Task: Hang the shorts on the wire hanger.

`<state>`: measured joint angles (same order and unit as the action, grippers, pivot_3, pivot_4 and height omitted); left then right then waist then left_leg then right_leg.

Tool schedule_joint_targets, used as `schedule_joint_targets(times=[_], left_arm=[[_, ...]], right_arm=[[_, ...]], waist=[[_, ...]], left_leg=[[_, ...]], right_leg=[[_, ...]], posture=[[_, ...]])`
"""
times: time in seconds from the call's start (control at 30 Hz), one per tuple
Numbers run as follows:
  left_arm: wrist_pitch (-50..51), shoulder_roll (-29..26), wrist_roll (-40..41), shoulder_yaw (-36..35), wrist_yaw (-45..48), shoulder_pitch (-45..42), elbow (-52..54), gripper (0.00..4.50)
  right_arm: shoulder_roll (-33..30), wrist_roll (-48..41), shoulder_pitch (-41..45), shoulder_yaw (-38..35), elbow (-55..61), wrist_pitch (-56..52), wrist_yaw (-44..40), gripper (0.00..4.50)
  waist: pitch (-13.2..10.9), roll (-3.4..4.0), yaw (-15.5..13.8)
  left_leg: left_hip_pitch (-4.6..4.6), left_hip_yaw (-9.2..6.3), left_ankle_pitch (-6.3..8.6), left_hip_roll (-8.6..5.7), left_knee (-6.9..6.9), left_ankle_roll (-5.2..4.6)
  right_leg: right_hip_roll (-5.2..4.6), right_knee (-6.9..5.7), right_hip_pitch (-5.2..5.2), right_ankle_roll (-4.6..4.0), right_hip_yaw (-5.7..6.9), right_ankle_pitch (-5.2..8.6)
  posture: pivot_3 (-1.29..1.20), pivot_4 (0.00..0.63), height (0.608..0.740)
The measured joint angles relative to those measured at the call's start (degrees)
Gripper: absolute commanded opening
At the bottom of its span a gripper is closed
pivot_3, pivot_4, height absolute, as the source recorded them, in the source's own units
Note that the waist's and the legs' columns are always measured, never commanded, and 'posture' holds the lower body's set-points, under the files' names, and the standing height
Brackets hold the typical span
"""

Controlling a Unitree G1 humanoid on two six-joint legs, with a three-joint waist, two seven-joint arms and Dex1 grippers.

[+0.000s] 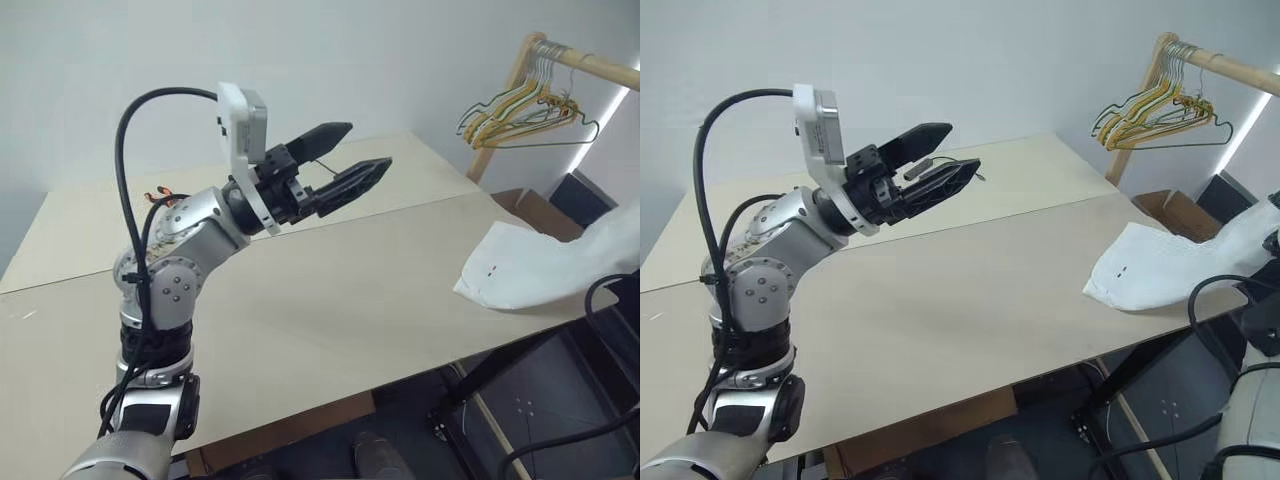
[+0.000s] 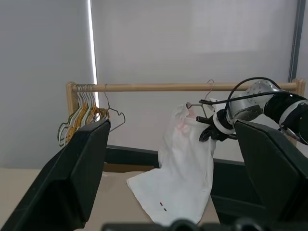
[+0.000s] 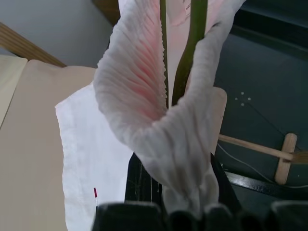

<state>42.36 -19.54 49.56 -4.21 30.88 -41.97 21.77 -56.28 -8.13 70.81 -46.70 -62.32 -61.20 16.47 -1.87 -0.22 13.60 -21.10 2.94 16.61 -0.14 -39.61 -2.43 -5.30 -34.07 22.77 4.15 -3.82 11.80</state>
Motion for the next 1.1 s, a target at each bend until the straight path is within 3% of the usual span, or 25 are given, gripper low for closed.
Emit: schedule_joint_targets(times=[0.43, 0.57, 0.87, 0.9, 1.1], left_arm=[[0.16, -0.34, 0.12, 0.62, -0.62, 0.37, 1.92, 4.45], [0.16, -0.37, 0.14, 0.66, -0.61, 0.36, 2.13, 4.5], [0.15, -0.43, 0.1, 1.01, -0.43, 0.35, 2.07, 4.5], [0.14, -0.43, 0.06, 1.03, -0.32, 0.35, 2.03, 4.5], [0.08, -0.72, -0.12, 1.11, 0.26, 0.34, 1.31, 4.5]], right_arm=[[-2.48, -5.51, -4.03, 0.68, -4.58, 6.5, 2.79, 0.0], [-2.41, -5.84, -4.83, 3.01, -4.54, 6.46, 1.27, 1.08], [-0.74, -3.81, -7.83, 12.82, 4.86, 8.72, -1.79, 4.25], [-0.29, -3.63, -8.91, 13.65, 7.33, 9.13, -2.16, 4.46], [3.93, -1.95, -16.44, 15.45, 22.27, 11.8, -0.78, 4.46]], waist=[[-0.12, -0.2, -0.14], [-0.14, -0.22, -0.13], [-0.12, -0.2, -0.13], [-0.12, -0.2, -0.11], [-0.11, -0.17, -0.07]], left_leg=[[0.35, -0.01, 0.04, 0.02, 0.0, -0.05], [0.4, 0.01, 0.04, 0.01, 0.0, -0.05], [0.7, 0.11, 0.04, 0.01, 0.01, -0.05], [0.69, 0.11, 0.04, 0.01, 0.01, -0.05], [0.7, 0.14, 0.04, 0.04, 0.01, -0.05]], right_leg=[[0.01, 0.09, -0.48, 0.24, 0.01, 0.28], [0.01, 0.09, -0.52, 0.3, -0.01, 0.31], [0.01, 0.07, -0.52, 0.5, -0.14, 0.24], [0.01, 0.07, -0.52, 0.51, -0.15, 0.24], [0.02, 0.0, -0.53, 0.56, -0.19, 0.21]], posture=[[-0.2, 0.0, 0.74], [-0.2, 0.0, 0.74], [-0.21, 0.0, 0.74], [-0.21, 0.0, 0.74], [-0.22, 0.0, 0.74]])
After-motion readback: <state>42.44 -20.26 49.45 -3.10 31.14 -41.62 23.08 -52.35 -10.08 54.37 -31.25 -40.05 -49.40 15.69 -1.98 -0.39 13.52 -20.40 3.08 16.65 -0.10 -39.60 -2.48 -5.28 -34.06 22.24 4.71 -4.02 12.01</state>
